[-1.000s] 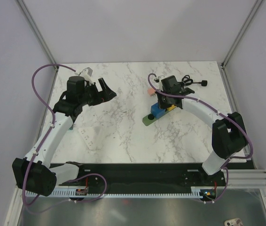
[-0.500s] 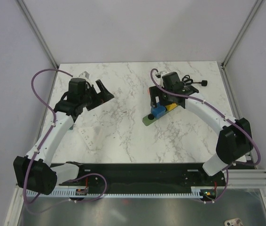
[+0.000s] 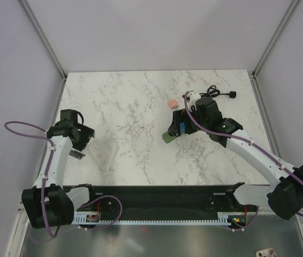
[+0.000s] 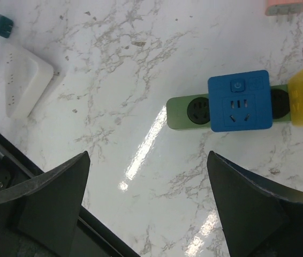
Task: Insert the plug
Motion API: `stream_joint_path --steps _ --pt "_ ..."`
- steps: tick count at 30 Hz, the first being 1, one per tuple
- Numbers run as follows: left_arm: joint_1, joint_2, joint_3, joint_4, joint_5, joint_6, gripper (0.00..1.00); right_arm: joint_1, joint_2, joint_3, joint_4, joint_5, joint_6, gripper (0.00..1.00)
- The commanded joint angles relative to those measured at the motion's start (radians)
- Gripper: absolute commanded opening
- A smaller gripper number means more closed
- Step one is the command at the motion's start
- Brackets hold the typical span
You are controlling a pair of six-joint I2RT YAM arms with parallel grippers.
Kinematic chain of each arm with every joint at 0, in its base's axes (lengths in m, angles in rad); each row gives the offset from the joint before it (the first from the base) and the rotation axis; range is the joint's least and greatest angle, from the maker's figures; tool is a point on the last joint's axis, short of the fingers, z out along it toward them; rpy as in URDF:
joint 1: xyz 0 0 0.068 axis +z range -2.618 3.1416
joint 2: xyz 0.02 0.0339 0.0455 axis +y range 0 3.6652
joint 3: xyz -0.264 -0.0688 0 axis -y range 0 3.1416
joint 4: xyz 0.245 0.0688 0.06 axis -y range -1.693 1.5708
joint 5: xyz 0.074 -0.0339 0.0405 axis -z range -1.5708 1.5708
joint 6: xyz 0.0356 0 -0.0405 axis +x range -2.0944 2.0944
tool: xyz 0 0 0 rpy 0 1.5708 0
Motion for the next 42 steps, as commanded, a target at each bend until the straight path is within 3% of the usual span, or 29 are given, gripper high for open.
stream_joint_path --steps 1,5,9,14,23,36,37,41,42 --pt "0.107 0.050 -0.007 -0.080 -0.103 -0.075 0.94 0.007 -0.047 -0.020 0.115 -0.119 0.016 0.98" --pt "0.202 0.099 -0.007 -0.014 -0.096 -0.091 0.92 0.011 -0.041 -0.030 0.139 -0.187 -0.007 0.98" --pt "0.256 0.181 0.075 -0.003 -0.180 -0.094 0.94 0.011 -0.050 -0.049 0.164 -0.195 -0.011 0.98" --pt "0.319 0.332 0.130 0.066 -0.107 -0.071 0.95 0.011 -0.047 -0.056 0.181 -0.215 -0.012 0.98" --pt "0.323 0.498 0.182 0.151 -0.019 -0.013 0.94 0.013 -0.038 -0.066 0.195 -0.232 -0.015 0.98" --pt "0.320 0.621 0.145 0.197 -0.004 0.018 0.77 0.045 -0.030 -0.037 0.149 -0.132 -0.024 0.98" --pt "0.322 0.633 0.142 0.209 0.015 0.020 0.74 0.048 -0.033 -0.038 0.141 -0.125 -0.026 0.98" --pt "0.320 0.595 0.153 0.259 0.143 0.096 0.09 0.062 -0.039 -0.037 0.132 -0.123 -0.027 0.98" --pt "0.316 0.566 0.159 0.264 0.183 0.147 0.04 0.069 -0.041 -0.038 0.133 -0.124 -0.023 0.98"
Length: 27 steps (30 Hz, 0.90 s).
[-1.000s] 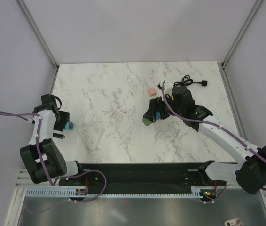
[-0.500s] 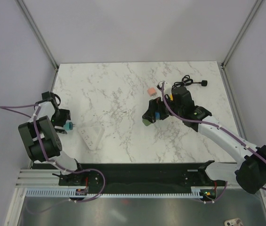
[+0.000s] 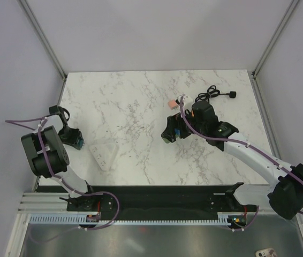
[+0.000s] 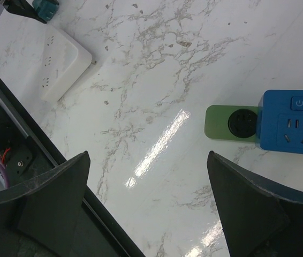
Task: Insert the plug
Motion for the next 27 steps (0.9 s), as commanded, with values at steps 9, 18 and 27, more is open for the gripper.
stream_joint_path --steps 9,18,27 --pt "-0.300 -0.529 0.098 0.241 0.549 0.492 0.02 0.048 0.007 0.016 0.182 -0.064 0.110 0.98" --pt "-0.676 -0.882 -0.083 0.358 0.648 0.690 0.02 0.048 0.033 0.250 0.047 -0.053 0.214 0.97" --pt "-0.929 -0.963 -0.155 0.321 0.514 0.793 0.02 0.048 0.123 0.479 -0.306 -0.262 0.198 0.79"
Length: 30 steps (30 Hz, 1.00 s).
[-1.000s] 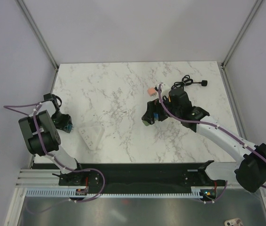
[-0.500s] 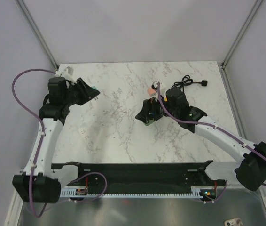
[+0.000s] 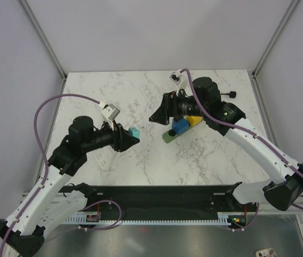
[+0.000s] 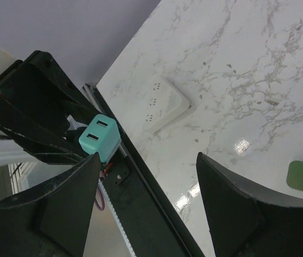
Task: Insert the plug
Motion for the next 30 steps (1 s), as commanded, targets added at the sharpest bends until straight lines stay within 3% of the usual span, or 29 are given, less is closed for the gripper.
stream_joint_path --steps 1,6,9,12,23,30 --pt "-0.129 0.006 0.000 0.003 -0.121 0.105 0.02 0.002 0.061 0.072 -0.187 -0.128 0.000 0.78" --pt "-0.321 0.088 0.029 -0.022 -0.290 0.144 0.02 0.003 0.098 0.066 -0.218 -0.206 -0.006 0.75" --pt "-0.371 0.125 0.046 -0.023 -0.356 0.161 0.02 0.016 0.110 0.049 -0.227 -0.257 -0.016 0.74" --pt "-0.379 0.144 0.054 -0.028 -0.369 0.168 0.02 0.029 0.123 0.025 -0.235 -0.283 -0.033 0.68" --pt "-0.384 0.185 0.057 -0.045 -0.372 0.185 0.02 0.118 0.211 -0.023 -0.252 -0.292 -0.081 0.67" --pt "-0.399 0.211 0.054 -0.055 -0.363 0.196 0.02 0.123 0.262 -0.001 -0.220 -0.258 -0.064 0.58"
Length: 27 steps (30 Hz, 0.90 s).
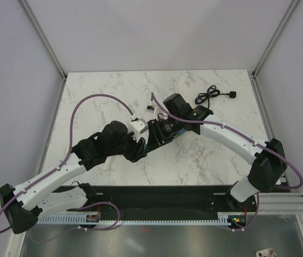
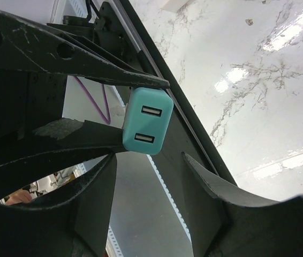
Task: Insert the plug
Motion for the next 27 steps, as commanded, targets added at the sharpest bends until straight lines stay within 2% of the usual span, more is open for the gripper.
stream_joint_path --steps 1,9,13,15,23,27 --pt "-0.020 0.002 0.039 0.095 0.010 0.039 0.02 0.018 0.024 0.020 0.039 0.007 0.000 0.58" --pt "-0.022 -0.010 0.035 0.085 -0.028 0.049 0.02 0.018 0.011 0.032 0.031 0.056 0.017 0.63" --pt "-0.022 -0.010 0.033 0.084 -0.029 0.051 0.02 0.018 0.013 0.046 0.031 0.078 0.030 0.59" --pt "-0.022 -0.009 0.033 0.084 -0.032 0.052 0.02 0.018 0.004 0.051 0.025 0.139 0.036 0.54" --pt "-0.022 -0.009 0.032 0.084 -0.040 0.054 0.02 0.018 -0.031 0.055 0.027 0.162 0.050 0.60" --pt "-0.022 -0.007 0.030 0.081 -0.042 0.054 0.02 0.014 -0.064 0.043 0.020 0.222 0.057 0.57"
